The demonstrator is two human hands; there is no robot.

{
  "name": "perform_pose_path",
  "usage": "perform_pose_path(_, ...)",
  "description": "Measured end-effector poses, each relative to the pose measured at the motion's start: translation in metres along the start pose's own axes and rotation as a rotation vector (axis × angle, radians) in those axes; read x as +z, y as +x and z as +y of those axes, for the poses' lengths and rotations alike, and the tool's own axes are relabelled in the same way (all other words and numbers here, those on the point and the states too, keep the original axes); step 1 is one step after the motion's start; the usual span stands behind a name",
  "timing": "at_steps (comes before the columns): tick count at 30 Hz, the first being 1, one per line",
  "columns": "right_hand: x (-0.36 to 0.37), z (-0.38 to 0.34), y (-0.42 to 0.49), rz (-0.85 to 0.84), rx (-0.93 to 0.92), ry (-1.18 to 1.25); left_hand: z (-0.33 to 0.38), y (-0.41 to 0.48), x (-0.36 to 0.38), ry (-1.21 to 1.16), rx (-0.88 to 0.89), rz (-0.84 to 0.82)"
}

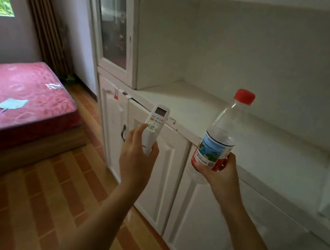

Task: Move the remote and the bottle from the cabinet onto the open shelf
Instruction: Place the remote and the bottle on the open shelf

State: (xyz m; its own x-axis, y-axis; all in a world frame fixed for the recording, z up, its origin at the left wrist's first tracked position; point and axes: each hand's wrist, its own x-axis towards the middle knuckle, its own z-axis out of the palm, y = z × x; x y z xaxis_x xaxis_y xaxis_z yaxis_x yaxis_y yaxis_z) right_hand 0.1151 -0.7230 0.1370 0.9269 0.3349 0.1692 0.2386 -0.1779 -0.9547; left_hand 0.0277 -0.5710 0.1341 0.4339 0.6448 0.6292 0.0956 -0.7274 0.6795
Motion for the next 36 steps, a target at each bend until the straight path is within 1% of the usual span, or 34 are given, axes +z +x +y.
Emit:
perform_pose_path(3, 0.019, -0.001, 0.016, -0.032, -0.013, 0.012, -0.013, 0.017, 0.001, 0.000, -0.036, 0.030)
perform_pose_path(7, 0.034, -0.002, 0.043, -0.027, -0.034, 0.011, -0.031, 0.041, 0.011, -0.014, -0.088, 0.042)
perform_pose_path(10, 0.043, -0.001, 0.063, -0.003, -0.028, 0.013, -0.049, 0.057, 0.022, -0.049, -0.132, 0.013)
perform_pose_path(15, 0.062, 0.001, 0.093, 0.034, -0.001, 0.019, -0.077, 0.082, 0.035, -0.056, -0.157, -0.029)
perform_pose_path(21, 0.086, 0.001, 0.130, 0.071, 0.012, 0.021, -0.096, 0.124, 0.055, -0.080, -0.149, -0.031)
perform_pose_path(24, 0.096, 0.001, 0.154, 0.091, 0.012, 0.016, -0.108, 0.143, 0.072, -0.056, -0.128, -0.061)
perform_pose_path(29, 0.113, 0.005, 0.207, 0.120, -0.005, 0.005, -0.127, 0.189, 0.118, -0.065, -0.093, -0.132)
perform_pose_path(36, 0.131, 0.011, 0.300, 0.176, 0.021, 0.001, -0.154, 0.268, 0.183, -0.078, -0.053, -0.205)
